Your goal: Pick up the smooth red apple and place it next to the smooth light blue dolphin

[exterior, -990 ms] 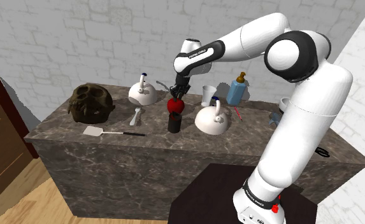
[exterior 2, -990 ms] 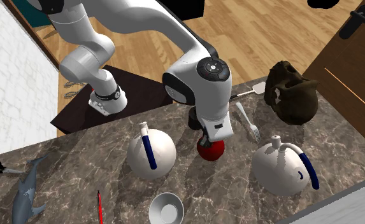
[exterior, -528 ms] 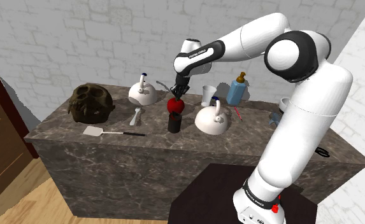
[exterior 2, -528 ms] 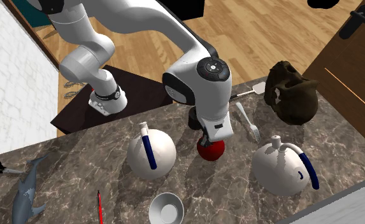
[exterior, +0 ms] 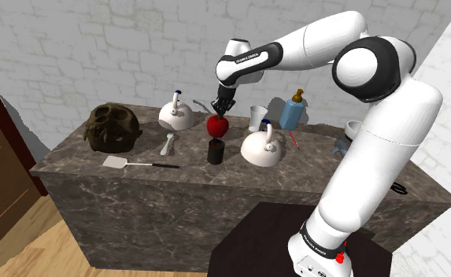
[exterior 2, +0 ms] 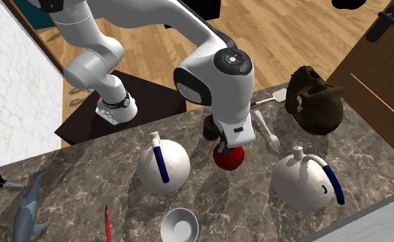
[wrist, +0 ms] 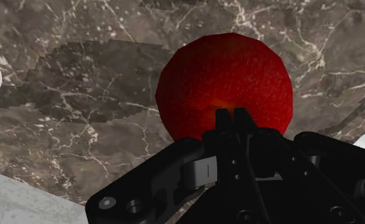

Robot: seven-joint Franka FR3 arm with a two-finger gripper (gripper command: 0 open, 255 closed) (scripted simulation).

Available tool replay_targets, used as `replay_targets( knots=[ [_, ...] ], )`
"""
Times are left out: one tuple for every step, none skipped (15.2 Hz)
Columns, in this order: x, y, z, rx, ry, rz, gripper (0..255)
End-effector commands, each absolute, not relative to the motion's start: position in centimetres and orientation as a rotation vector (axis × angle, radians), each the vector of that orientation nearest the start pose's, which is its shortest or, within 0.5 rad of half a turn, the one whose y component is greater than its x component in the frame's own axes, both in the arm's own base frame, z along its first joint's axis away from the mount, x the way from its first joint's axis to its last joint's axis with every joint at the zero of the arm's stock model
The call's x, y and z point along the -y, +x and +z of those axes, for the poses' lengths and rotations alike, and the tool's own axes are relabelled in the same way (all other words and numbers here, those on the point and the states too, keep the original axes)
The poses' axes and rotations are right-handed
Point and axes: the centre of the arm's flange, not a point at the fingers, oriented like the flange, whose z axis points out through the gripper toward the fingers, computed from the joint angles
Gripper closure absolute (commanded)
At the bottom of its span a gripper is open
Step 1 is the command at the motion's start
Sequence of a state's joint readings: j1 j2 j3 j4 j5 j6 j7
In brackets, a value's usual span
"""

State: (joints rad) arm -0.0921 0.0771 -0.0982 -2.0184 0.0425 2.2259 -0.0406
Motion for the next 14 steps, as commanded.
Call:
replay_targets(
  knots=[
    [10.7,57.1,43.6,-0.269,-3.11,-0.208,255],
    [10.7,57.1,44.1,-0.269,-3.11,-0.208,255],
    [10.7,57.1,44.6,-0.269,-3.11,-0.208,255],
    [10.7,57.1,45.2,-0.269,-3.11,-0.208,255],
    [10.7,57.1,45.7,-0.269,-3.11,-0.208,255],
    [10.7,57.1,46.2,-0.269,-3.11,-0.208,255],
    [10.7,57.1,46.8,-0.269,-3.11,-0.208,255],
    [10.7,57.1,47.3,-0.269,-3.11,-0.208,255],
    [10.7,57.1,47.8,-0.269,-3.11,-0.208,255],
    [10.7,57.1,48.3,-0.269,-3.11,-0.208,255],
    [10.7,57.1,48.9,-0.269,-3.11,-0.208,255],
    [10.7,57.1,49.4,-0.269,-3.11,-0.208,255],
    [10.7,57.1,49.9,-0.269,-3.11,-0.208,255],
    [10.7,57.1,50.5,-0.269,-3.11,-0.208,255]
  ],
)
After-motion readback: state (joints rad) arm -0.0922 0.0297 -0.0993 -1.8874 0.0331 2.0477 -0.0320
